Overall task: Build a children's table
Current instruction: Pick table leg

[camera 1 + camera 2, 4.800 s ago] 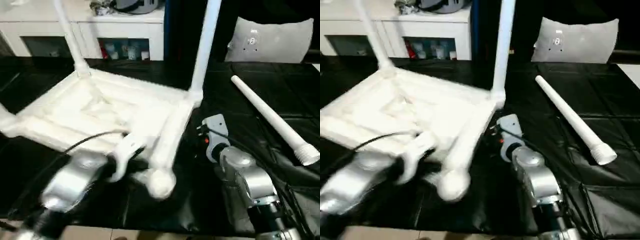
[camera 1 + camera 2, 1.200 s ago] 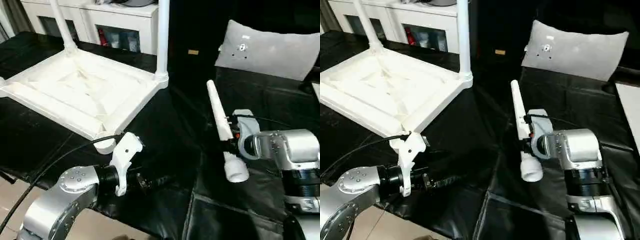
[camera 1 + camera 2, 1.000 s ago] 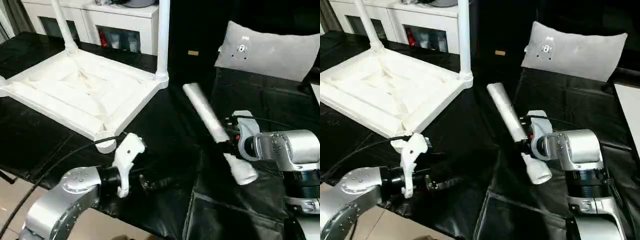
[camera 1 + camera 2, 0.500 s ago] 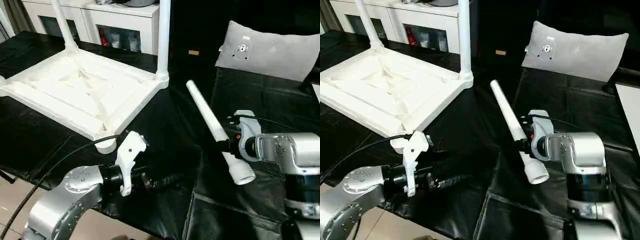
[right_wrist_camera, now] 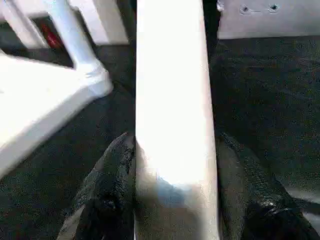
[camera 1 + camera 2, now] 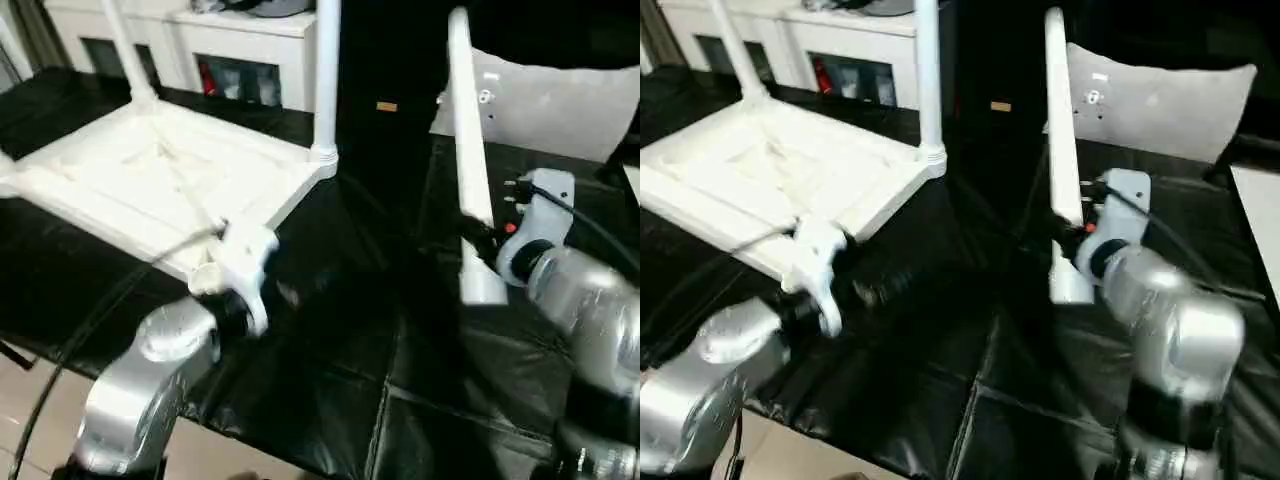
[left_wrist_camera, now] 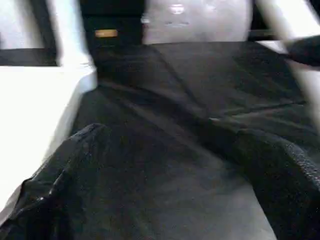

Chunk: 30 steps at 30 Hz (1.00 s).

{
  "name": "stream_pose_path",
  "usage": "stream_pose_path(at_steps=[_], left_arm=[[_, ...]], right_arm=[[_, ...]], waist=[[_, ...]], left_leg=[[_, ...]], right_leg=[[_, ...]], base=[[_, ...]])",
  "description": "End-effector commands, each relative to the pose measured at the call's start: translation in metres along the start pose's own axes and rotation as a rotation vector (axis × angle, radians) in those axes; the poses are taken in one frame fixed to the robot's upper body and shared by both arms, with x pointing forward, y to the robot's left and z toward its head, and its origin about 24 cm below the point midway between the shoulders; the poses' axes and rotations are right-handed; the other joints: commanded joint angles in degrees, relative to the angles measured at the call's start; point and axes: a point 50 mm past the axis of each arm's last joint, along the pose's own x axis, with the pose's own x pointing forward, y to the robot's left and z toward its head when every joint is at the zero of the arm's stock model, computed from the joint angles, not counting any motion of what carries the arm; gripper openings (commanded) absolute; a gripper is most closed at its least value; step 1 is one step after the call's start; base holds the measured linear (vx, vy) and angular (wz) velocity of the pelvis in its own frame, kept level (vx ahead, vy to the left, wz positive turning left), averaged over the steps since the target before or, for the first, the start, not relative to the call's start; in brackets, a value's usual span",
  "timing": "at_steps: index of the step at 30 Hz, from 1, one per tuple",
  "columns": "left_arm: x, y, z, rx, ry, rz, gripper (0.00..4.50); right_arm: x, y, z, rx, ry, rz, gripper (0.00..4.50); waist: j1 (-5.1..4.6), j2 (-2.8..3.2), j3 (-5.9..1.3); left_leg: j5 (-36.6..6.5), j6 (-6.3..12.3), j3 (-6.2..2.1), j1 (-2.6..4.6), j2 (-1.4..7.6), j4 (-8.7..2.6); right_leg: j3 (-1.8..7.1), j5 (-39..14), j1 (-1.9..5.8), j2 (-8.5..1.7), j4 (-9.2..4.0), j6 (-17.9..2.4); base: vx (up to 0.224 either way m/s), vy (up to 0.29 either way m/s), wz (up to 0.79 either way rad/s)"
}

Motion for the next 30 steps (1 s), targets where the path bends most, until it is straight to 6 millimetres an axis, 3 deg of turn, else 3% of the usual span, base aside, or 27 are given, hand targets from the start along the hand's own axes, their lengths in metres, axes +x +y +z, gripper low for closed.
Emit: stream_pose_path(at_steps=[1,2,4,5,6,7,8,9,10,11,12,13,14,15,16,17,18,19,20,21,22,23,24,25,27,28,30], left_arm=[[-0.001,0.006,0.004,0.022,-0.013,0.039,4.5],[-0.001,0.006,0.004,0.023,-0.009,0.04,4.5],[-0.004,0.007,0.001,0.029,0.007,0.045,4.5],[-0.005,0.008,0.0,0.03,0.015,0.048,4.5],[-0.005,0.008,0.0,0.03,0.015,0.048,4.5],[-0.005,0.008,0.0,0.03,0.015,0.048,4.5],[-0.008,0.009,-0.001,0.026,0.019,0.055,4.5],[-0.008,0.009,-0.001,0.026,0.019,0.055,4.5],[-0.01,0.009,-0.003,0.031,0.027,0.059,4.5],[-0.013,0.009,-0.004,0.027,0.032,0.063,4.5],[-0.013,0.009,-0.004,0.027,0.032,0.063,4.5],[-0.015,0.009,-0.005,0.028,0.038,0.066,4.5],[-0.015,0.009,-0.005,0.028,0.038,0.066,4.5],[-0.017,0.008,-0.006,0.02,0.043,0.071,4.5],[-0.017,0.008,-0.006,0.027,0.048,0.071,4.5],[-0.017,0.008,-0.007,0.032,0.051,0.07,4.5],[-0.017,0.008,-0.007,0.032,0.051,0.07,4.5],[-0.017,0.009,-0.007,0.034,0.052,0.073,4.5],[-0.017,0.009,-0.007,0.035,0.052,0.073,4.5],[-0.016,0.01,-0.006,0.035,0.051,0.077,4.5],[-0.016,0.01,-0.006,0.036,0.051,0.083,4.5],[-0.016,0.01,-0.006,0.036,0.052,0.085,4.5],[-0.014,0.008,-0.004,0.027,0.034,0.068,4.5],[-0.013,0.007,-0.002,0.014,0.028,0.069,4.5],[-0.011,0.007,-0.001,-0.019,0.019,0.081,4.5],[-0.01,0.008,0.0,-0.056,0.008,0.081,4.5],[-0.005,0.012,0.004,-0.122,-0.016,0.079,4.5]], right_arm=[[-0.004,0.011,0.006,-0.006,-0.059,0.024,1.84],[-0.005,0.013,0.005,-0.008,-0.061,0.023,1.84],[-0.007,0.02,0.002,0.003,-0.068,0.034,1.84],[-0.007,0.023,0.001,0.012,-0.071,0.042,1.84],[-0.007,0.023,0.001,0.012,-0.071,0.042,1.84],[-0.007,0.023,0.001,0.012,-0.071,0.042,1.84],[-0.008,0.025,0.0,0.017,-0.075,0.053,1.84],[-0.008,0.025,0.0,0.017,-0.075,0.053,1.84],[-0.008,0.028,-0.002,0.012,-0.084,0.067,1.84],[-0.008,0.031,-0.004,0.011,-0.088,0.082,1.84],[-0.008,0.031,-0.004,0.011,-0.088,0.082,1.84],[-0.008,0.034,-0.005,0.01,-0.098,0.092,1.84],[-0.008,0.034,-0.005,0.01,-0.098,0.092,1.84],[-0.009,0.036,-0.006,0.014,-0.107,0.101,1.84],[-0.008,0.036,-0.006,0.012,-0.111,0.101,1.84],[-0.008,0.036,-0.006,0.01,-0.114,0.101,1.84],[-0.008,0.036,-0.006,0.01,-0.114,0.101,1.84],[-0.008,0.034,-0.005,0.007,-0.118,0.096,1.84],[-0.008,0.033,-0.005,0.004,-0.121,0.091,1.84],[-0.008,0.032,-0.005,-0.001,-0.126,0.083,1.84],[-0.008,0.031,-0.005,-0.004,-0.13,0.081,1.84],[-0.008,0.031,-0.005,-0.005,-0.132,0.081,1.84],[-0.008,0.035,-0.004,0.029,-0.145,0.136,1.84],[-0.008,0.037,-0.003,0.05,-0.153,0.163,1.84],[-0.008,0.04,-0.002,0.073,-0.161,0.194,1.84],[-0.008,0.042,0.0,0.066,-0.168,0.224,1.84],[-0.006,0.052,0.007,0.105,-0.206,0.346,1.84]], waist=[[2.55,-1.68,-3.35],[2.55,-1.68,-3.35],[2.83,-1.83,-2.99],[2.6,-1.24,-2.89],[1.95,0.1,-2.69],[0.94,-0.16,-2.45],[-1.43,1.75,-2.46],[-2.5,2.91,-2.82],[-2.77,3.02,-2.24],[-2.51,2.53,-1.67],[-2.45,1.48,-1.2],[-1.65,0.58,-2.45],[-1.71,-0.49,-3.23],[1.02,-1.01,-3.49],[-0.98,-1.11,-4.16],[-0.45,-1.01,-3.58],[0.23,-1.31,-3.34],[0.45,-1.04,-3.31],[0.63,-0.45,-3.75],[0.49,1.37,-4.04],[-2.01,3.55,-3.3],[-3.58,3.88,-2.83],[-3.66,5.17,-3.46],[-3.74,4.53,-3.72],[-2.61,2.48,-3.59],[-1.66,2.01,-3.18],[-1.34,2.04,-4.07]], left_leg=[[-6.06,1.84,-3.19,-3.3,0.52,3.75],[-6.06,1.84,-3.19,-3.3,0.52,3.75],[-6.47,0.43,-5.56,-3.71,-1.6,4.54],[-6.33,0.7,-5.63,-2.47,-2.35,2.67],[-7.95,1.77,-5.16,0.28,-2.1,-0.66],[-10.11,2.57,-4.33,1.36,-1.59,-2.98],[-20.3,5.55,-3.6,4.65,1.08,-6.33],[-29.58,7.25,-1.52,2.31,4.1,-9.93],[-29.07,9.4,-1.68,1.66,5.88,-11.34],[-30.37,8.52,0.46,1.76,6.1,-11.69],[-38.57,4.3,1.81,0.77,7.97,-13.81],[-41.52,-2.92,3.49,2.17,7.64,-13.41],[-38.23,-7.59,4.23,3.24,5.9,-11.43],[-15.38,-4.33,-5.05,-3.89,2.66,9.44],[-6.27,-4.74,-9.79,-9.31,-0.8,13.88],[-4.52,-6.25,-9.65,-8.97,-0.72,12.8],[-2.94,-6.74,-7.65,-6.12,-1.56,9.44],[1.46,-3.26,-6.51,-3.99,-0.92,4.68],[3.47,-0.21,-6.45,-4.06,-0.12,2.04],[6.33,7.06,-5.89,-3.22,0.71,-2.25],[-2.64,13.25,-5.08,1.15,1.28,-6.15],[-6.46,16.5,-6.15,1.43,1.91,-7.65],[-9.61,17.83,-6.38,3.21,3.22,-8.75],[-4.17,20.98,-8.51,3.05,4.84,-8.22],[2.74,20.75,-8.1,1.53,6.16,-7.53],[-5.45,12.08,-4.79,-0.12,3.37,-6.54],[-11.48,3.0,-5.56,-1.78,2.84,-5.99]], right_leg=[[14.21,-34.65,5.95,-11.12,-8.77,-8.64],[14.21,-34.65,5.95,-11.12,-8.77,-8.64],[15.55,-37.02,4.69,-7.37,-8.8,-7.21],[15.68,-37.81,3.54,-4.3,-9.16,-5.04],[14.39,-38.04,1.54,-1.37,-9.52,-2.09],[12.28,-36.46,0.03,1.3,-7.57,-0.34],[4.63,-30.35,-4.21,2.95,-2.06,-0.71],[-1.77,-22.51,-3.03,0.6,6.35,-2.16],[-5.47,-12.43,-0.82,-2.42,8.52,-3.1],[-7.22,-10.78,-0.98,-3.0,8.63,-3.8],[-8.28,-12.3,2.91,-4.5,10.02,-2.31],[-7.05,-17.73,4.4,-5.78,8.21,-1.35],[-4.67,-25.26,4.09,-7.63,5.06,-1.6],[5.64,-41.87,5.75,-27.4,-8.53,-0.63],[4.27,-31.69,8.66,-24.34,-5.98,2.24],[1.09,-26.76,7.97,-22.53,-6.17,2.14],[-2.84,-19.12,6.06,-17.69,-6.43,-1.53],[-4.63,-20.46,5.66,-15.21,-7.51,-7.78],[-3.96,-21.54,6.86,-14.41,-7.5,-10.36],[-3.86,-22.42,7.1,-11.16,-6.88,-12.51],[-6.59,-23.26,2.84,-3.36,-2.66,-8.68],[-7.58,-20.28,2.74,-1.53,0.38,-6.83],[-7.37,-14.16,1.0,-1.04,4.92,-4.47],[-6.63,-9.11,0.94,-2.19,5.09,-3.09],[-4.5,-4.37,1.15,-4.72,2.88,-3.73],[-2.25,-4.16,1.32,-6.22,-1.13,-8.01],[-0.92,-6.26,4.37,-8.52,-1.74,-12.29]], base=[[0.017,0.074,-0.59],[-0.003,0.139,-0.64],[-0.014,0.162,-0.64],[-0.042,0.259,-0.58],[-0.042,0.259,-0.58],[-0.085,0.303,-0.61],[-0.112,0.316,-0.51],[-0.112,0.316,-0.51],[-0.099,0.29,-0.56],[-0.1,0.234,-0.7],[-0.1,0.234,-0.7],[-0.076,0.186,-0.69],[-0.088,0.141,-0.69],[-0.088,0.141,-0.69],[-0.051,0.151,-0.61],[-0.021,0.172,-0.47],[-0.021,0.172,-0.47],[-0.06,0.198,-0.24],[-0.032,0.26,-0.02],[-0.032,0.26,-0.02],[-0.033,0.269,0.13],[-0.046,0.264,0.2],[-0.046,0.264,0.2],[-0.027,0.253,0.08],[-0.028,0.195,-0.02],[-0.054,0.178,0.19],[-0.069,0.162,0.08]])
